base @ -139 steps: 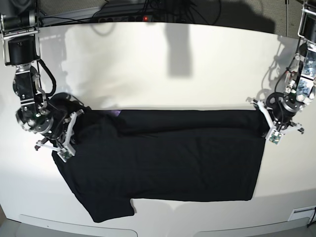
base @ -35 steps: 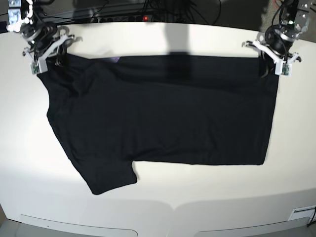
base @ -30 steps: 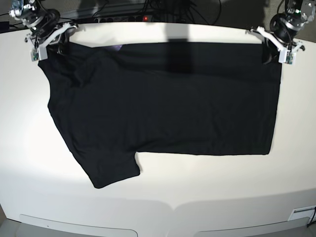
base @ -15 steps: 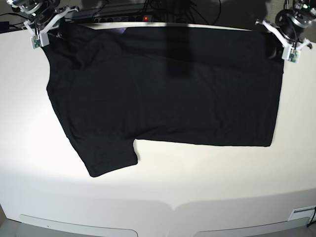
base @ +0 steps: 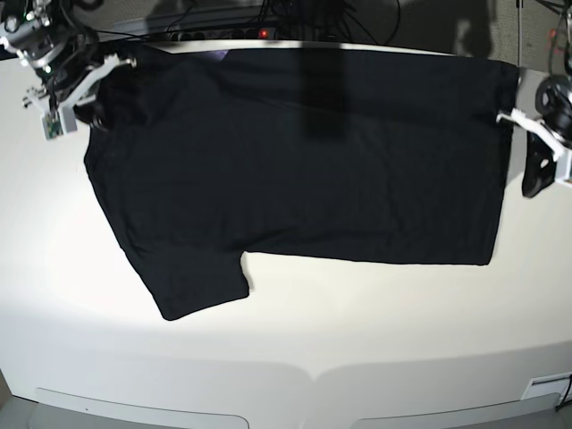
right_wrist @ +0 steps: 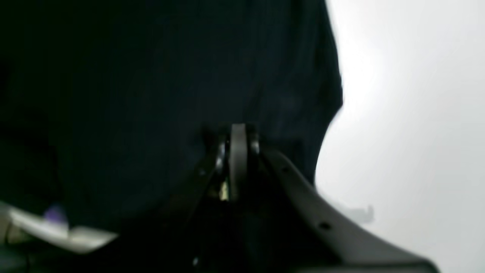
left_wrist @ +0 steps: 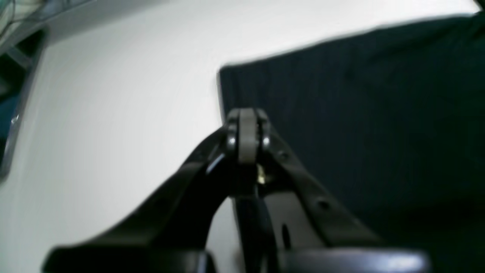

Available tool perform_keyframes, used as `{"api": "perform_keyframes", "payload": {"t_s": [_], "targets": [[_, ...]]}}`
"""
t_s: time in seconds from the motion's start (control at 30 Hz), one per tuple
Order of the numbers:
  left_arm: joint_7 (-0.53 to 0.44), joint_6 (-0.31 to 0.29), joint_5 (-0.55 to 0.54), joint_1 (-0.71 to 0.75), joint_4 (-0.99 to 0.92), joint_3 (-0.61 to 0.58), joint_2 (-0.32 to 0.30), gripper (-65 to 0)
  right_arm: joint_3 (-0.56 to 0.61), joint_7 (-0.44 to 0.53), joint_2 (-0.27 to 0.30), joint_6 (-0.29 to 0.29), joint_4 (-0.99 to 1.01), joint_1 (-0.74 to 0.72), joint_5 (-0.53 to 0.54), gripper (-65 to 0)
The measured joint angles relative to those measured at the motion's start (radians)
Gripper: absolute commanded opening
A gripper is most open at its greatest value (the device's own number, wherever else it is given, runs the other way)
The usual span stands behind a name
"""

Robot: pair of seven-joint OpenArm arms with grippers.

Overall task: Fold the T-shirt properly
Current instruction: 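Release the corners and move both grippers to the shirt's hem corners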

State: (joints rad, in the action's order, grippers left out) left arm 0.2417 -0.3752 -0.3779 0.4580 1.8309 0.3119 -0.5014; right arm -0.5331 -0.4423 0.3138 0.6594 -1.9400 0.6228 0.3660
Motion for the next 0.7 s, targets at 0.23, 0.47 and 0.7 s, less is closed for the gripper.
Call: {"api": "perform_keyframes", "payload": {"t_s": [0.23, 0.47, 0.7], "targets": [[0.133, -0.039, -0.142, -0.359, -0.379, 0.002, 0.002, -51.1, 0.005, -0.293, -0.002, -0.004, 0.0, -0.176, 0.051, -65.0], [0.267, -0.29, -0.124, -0.71, -0.883, 0.002, 0.044, -48.6, 0.005, -0.358, -0.003, -0.004, 0.0, -0.25, 0.129, -65.0], [0.156, -0.314, 0.089, -0.985, -1.325, 0.002, 0.092, -48.6, 0.005, -0.376, -0.003, -0.004, 0.0, -0.254, 0.127, -65.0]]}}
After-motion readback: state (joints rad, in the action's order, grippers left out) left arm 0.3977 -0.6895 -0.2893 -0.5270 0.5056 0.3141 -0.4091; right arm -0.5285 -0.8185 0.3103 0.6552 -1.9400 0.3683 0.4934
